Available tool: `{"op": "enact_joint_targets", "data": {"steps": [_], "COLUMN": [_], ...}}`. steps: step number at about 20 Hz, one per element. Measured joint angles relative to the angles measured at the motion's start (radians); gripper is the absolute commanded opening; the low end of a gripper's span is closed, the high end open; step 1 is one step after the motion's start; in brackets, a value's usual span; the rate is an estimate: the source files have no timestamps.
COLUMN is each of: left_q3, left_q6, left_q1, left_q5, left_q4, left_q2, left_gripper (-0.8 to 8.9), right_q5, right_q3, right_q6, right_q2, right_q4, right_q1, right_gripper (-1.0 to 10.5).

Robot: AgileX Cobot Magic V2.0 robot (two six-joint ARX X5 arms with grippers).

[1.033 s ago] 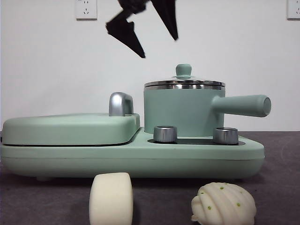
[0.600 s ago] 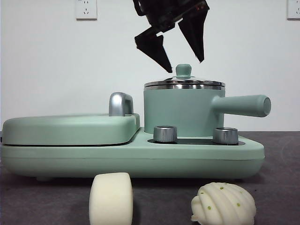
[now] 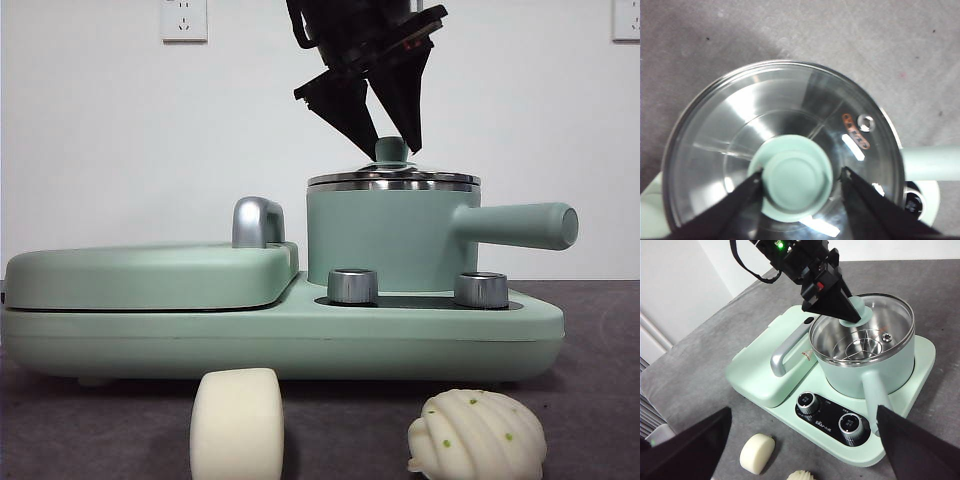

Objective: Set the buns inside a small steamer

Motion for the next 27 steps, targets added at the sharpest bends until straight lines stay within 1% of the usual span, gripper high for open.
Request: {"op": "enact_joint_targets", "data": {"steps": [2, 4, 7, 8, 12, 19, 21, 27], "left_q3": [0.000, 0.000, 0.000, 0.000, 0.004, 0.077, 0.099, 0.101], "left_q6": [0.006, 0.012, 0.016, 0.017, 0.027, 0.027, 0.027, 0.027], "left_q1": [0.003, 0.004, 0.004, 0.004, 0.005, 0.024, 0.036, 0.111], "left_q5": [-0.002, -0.004, -0.004, -0.004, -0.004, -0.002, -0.002, -0.002], "left_q4": [0.000, 0.001, 0.001, 0.001, -0.002, -0.056, -0.084, -0.100], "left_q2": [0.000, 0.000, 0.000, 0.000, 0.000, 0.003, 0.001, -0.041], "left_gripper": [1.68, 1.26, 1.10, 0.89, 0.88, 0.88, 0.87, 0.87], "right_q5": [0.000, 0.000, 0.000, 0.000, 0.000, 0.000, 0.000, 0.000], "right_q3": [0.000, 0.000, 0.000, 0.000, 0.000, 0.000, 0.000, 0.000], "right_q6": [0.000, 0.000, 0.000, 0.000, 0.000, 0.000, 0.003, 0.043], "right_q2": [0.000, 0.000, 0.000, 0.000, 0.000, 0.000, 0.000, 0.000], "right_q4": [0.000, 0.000, 0.000, 0.000, 0.000, 0.000, 0.000, -0.005], "right_q1": [0.000, 0.000, 0.000, 0.000, 0.000, 0.000, 0.000, 0.000], "right_gripper": [4.6, 4.6, 4.6, 4.6, 4.6, 4.6, 4.6, 4.6]}}
